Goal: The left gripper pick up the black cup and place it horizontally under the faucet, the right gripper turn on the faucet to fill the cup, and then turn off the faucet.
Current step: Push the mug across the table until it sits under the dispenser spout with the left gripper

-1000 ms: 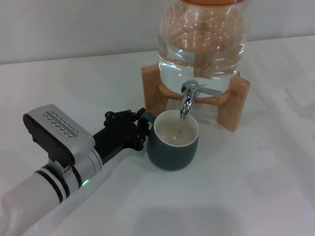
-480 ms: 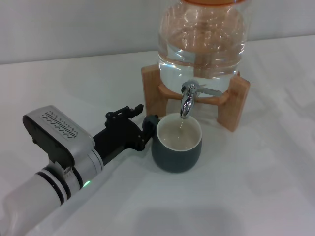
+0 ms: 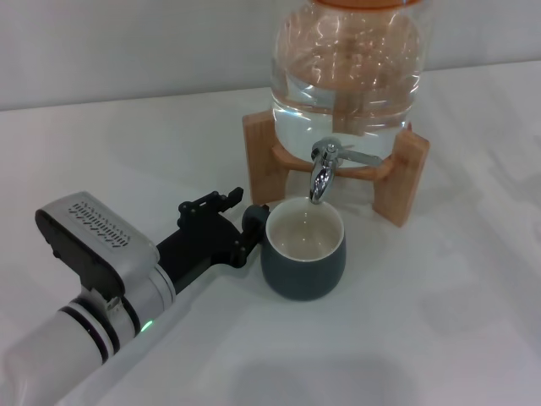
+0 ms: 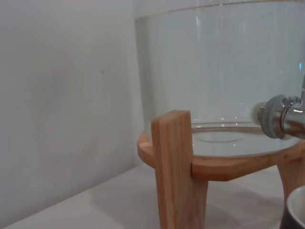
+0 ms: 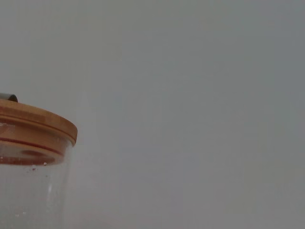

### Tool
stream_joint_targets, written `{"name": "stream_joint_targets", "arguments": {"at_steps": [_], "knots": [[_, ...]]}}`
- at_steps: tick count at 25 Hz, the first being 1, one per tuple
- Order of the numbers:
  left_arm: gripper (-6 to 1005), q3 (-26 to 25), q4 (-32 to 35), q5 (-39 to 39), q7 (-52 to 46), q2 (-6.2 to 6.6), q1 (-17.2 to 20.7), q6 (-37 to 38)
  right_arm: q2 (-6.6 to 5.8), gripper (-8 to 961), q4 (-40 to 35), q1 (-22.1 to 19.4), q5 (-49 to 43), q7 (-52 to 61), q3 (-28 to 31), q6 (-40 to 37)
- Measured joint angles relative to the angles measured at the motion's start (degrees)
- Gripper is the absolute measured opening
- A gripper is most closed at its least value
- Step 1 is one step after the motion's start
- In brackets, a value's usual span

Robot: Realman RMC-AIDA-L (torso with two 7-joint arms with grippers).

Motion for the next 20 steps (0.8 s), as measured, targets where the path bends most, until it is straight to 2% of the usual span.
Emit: {"name": "stream_joint_targets", "arguments": {"at_steps": [20], "knots": [[438,0.4,-0.4,0.1,-0.3,0.09,0.9,-0.9,0.00,868,-0.8,0.0,-0.2,0.5,-0.2,0.0]]}}
